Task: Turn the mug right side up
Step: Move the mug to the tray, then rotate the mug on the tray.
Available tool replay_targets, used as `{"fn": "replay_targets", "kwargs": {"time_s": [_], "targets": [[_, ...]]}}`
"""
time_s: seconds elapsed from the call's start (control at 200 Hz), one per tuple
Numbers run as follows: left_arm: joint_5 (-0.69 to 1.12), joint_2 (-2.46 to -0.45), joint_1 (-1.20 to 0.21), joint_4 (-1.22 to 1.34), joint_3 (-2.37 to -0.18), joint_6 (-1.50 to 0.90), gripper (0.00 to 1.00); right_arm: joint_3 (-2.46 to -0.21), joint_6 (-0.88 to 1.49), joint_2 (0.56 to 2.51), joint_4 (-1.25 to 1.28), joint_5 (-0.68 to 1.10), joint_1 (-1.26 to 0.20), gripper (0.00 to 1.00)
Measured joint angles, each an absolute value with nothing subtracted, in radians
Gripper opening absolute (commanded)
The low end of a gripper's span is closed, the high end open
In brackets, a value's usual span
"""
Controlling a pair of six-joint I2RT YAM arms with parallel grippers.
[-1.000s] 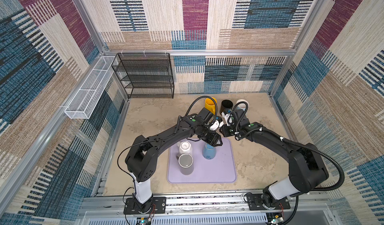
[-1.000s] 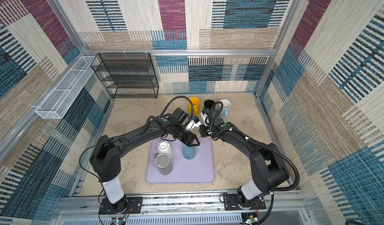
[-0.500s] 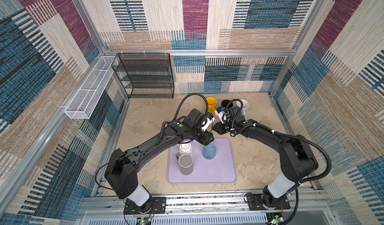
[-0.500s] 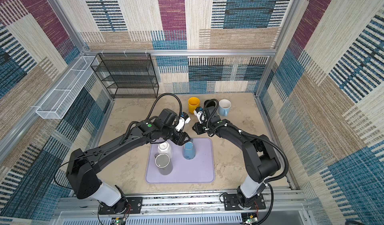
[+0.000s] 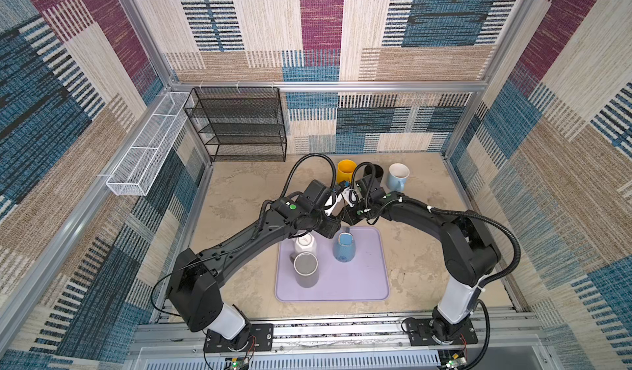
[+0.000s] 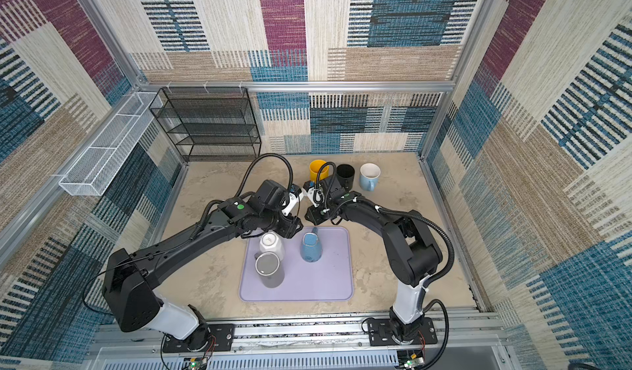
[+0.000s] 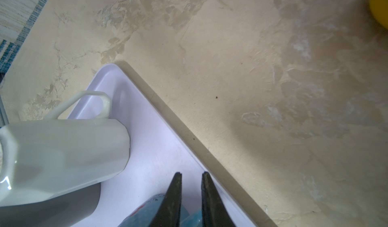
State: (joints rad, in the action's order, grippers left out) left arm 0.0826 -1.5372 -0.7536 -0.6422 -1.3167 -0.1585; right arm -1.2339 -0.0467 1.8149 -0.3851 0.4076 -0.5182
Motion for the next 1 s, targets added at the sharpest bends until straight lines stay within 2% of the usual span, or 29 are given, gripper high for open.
{"fn": "replay_targets", "kwargs": {"time_s": [0.421, 0.997], "targets": [[0.109, -1.592, -0.754, -0.688, -1.348, -0.162, 0.57, -1.207, -0.058, 1.806, -0.453, 0.315, -0.530, 0.19], [0.139, -1.605, -0.758, -0.693, -1.364, -0.162, 0.57, -1.047, -0.053, 1.629, -0.500, 0.278, -0.531, 0.15]]}}
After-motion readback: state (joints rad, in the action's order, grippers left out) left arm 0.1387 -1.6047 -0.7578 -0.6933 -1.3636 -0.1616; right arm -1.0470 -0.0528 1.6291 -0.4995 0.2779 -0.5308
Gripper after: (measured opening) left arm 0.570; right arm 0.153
